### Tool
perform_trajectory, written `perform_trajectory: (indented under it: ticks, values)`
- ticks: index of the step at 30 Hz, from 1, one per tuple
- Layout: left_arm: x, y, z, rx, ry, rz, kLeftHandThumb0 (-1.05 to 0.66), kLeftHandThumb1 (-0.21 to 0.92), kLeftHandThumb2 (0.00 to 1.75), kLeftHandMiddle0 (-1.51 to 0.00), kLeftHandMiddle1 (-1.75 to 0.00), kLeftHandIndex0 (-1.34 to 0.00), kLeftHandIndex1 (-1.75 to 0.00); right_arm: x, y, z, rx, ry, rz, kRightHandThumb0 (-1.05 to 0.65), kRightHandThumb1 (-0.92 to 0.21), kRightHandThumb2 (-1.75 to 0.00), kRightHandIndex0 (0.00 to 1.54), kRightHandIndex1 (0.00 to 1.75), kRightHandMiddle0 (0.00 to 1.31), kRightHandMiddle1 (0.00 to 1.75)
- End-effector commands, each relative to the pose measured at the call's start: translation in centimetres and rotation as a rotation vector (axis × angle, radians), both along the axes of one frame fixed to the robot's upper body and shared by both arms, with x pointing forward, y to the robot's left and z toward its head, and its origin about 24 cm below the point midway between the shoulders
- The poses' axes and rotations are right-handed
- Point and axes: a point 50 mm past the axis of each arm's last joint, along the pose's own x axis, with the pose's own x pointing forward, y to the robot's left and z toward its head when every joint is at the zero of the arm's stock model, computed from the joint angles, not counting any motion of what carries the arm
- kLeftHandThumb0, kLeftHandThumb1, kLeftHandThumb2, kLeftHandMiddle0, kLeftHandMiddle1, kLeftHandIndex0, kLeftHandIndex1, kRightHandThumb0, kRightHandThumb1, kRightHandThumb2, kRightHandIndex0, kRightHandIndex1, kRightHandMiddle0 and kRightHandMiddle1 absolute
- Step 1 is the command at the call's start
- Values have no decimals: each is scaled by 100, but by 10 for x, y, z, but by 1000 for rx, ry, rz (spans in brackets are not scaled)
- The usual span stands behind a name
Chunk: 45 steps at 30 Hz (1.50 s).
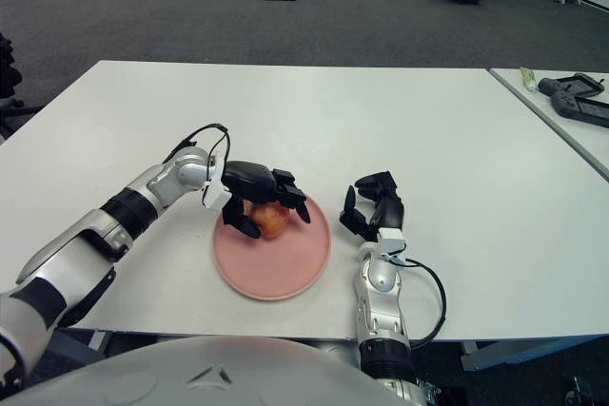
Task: Put the apple into the plate.
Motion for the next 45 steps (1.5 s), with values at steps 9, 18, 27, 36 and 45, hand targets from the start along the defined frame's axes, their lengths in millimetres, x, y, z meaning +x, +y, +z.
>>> perform_trajectory:
  ticks: [9,18,27,36,45]
  values:
    - [7,17,12,-142,0,93,-93,92,88,0,-23,0,0,-8,-3,-19,36,125,-29,-41,-56,-102,70,175,42,175]
    - [10,34,15,-281,50,202,-99,92,78,0,-9,0,0,-7,-4,-22,56,86,-1,-41,-55,-103,70,175,43,175]
    - [11,83,7,-522,167,447,-104,92,75,0,-1,0,0,-7,0,-16,54,39,11,-42,-51,-108,75,175,46,175]
    - [-3,102,-10,-776,424,730,-104,92,79,0,0,0,0,-7,-1,-15,30,50,22,-43,-49,-111,77,175,48,175]
    - [-20,118,-19,-976,551,921,-99,92,76,-2,-1,0,0,-5,-2,-15,24,46,43,-43,-48,-112,77,175,48,175]
